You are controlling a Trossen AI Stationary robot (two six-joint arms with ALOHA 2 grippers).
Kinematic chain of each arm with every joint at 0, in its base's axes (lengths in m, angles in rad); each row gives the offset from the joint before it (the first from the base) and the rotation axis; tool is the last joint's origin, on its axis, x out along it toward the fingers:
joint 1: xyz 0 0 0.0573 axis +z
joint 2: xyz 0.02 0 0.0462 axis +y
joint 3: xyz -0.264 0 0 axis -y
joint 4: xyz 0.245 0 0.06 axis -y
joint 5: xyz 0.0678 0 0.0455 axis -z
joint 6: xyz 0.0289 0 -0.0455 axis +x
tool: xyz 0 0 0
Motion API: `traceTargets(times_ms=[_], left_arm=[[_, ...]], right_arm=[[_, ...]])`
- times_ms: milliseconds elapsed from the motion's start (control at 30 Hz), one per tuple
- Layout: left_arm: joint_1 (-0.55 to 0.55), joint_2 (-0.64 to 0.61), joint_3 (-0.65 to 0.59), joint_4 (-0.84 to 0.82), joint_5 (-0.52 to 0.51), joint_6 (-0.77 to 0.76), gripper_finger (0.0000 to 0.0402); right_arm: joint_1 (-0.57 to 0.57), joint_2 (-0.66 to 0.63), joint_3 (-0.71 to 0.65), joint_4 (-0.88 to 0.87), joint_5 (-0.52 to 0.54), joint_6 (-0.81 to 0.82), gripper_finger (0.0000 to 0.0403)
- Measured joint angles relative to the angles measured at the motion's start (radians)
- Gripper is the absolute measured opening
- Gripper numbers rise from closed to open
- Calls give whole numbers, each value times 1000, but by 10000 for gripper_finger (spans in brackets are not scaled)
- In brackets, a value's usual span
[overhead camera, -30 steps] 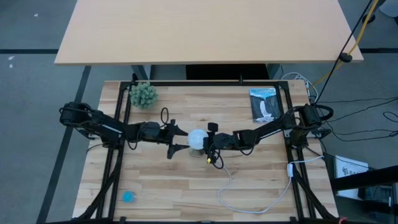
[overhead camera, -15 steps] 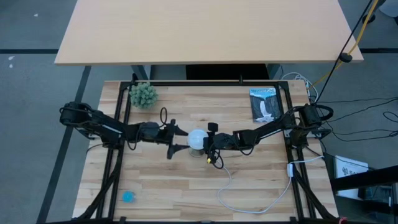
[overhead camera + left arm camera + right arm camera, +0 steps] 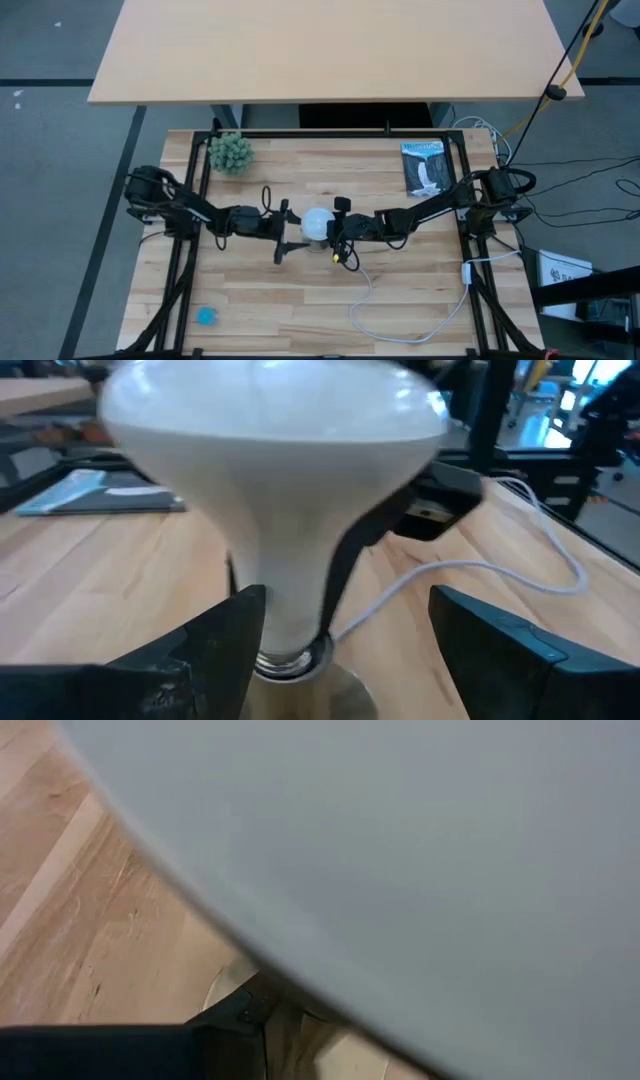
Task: Screw lightbulb
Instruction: Insert the white light bulb into the gold lamp
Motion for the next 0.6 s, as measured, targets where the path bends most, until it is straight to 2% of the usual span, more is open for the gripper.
traceTargets(times_ms=[133, 600], left_arm=[[16, 41, 0, 82, -38, 1, 289], [37, 40, 0, 91, -41, 1, 289]], right_arm=[[0, 0, 0, 1, -1, 34, 153], [0, 0, 0, 2, -5, 56, 153]])
